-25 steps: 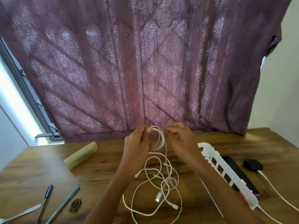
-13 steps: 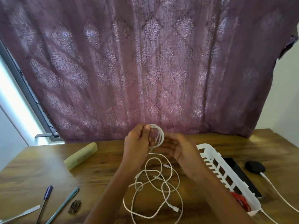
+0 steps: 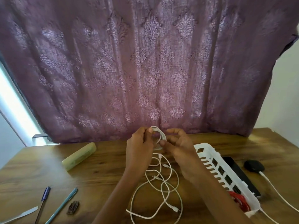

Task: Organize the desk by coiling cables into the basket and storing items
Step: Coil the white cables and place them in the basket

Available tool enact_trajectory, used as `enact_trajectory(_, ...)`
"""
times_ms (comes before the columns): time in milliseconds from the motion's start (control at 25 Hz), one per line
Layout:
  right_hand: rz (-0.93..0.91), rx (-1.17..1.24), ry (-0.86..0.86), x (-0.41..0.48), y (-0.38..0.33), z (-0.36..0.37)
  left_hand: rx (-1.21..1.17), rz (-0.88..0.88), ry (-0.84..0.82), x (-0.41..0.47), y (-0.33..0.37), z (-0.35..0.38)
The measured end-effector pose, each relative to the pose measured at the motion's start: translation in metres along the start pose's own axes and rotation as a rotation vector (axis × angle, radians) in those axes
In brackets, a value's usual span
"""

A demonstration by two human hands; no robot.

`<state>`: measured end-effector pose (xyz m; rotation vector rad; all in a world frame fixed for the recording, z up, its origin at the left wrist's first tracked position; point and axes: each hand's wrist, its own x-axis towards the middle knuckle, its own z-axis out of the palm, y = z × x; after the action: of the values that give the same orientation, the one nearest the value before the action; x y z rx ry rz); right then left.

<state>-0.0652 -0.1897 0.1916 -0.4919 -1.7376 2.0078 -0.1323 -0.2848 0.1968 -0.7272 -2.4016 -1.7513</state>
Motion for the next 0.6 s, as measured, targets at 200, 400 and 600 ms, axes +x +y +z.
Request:
enact_trajectory(200,0.074,0.455,-0.175,0.007,0.008,-0.002,-0.002,-0.043,0.036,0.000,0.002,0.003)
enact_trajectory(400,-0.036,0.473,-0.396,0.005,0.010,-0.010,-0.099,-0.114,0.013,0.001,-0.008,0.000)
enact_trajectory(600,-0.506,-0.471,-0.131,0.005,0.012,-0.016,-0.060,-0.079,0.017,-0.001,-0.009,0.000)
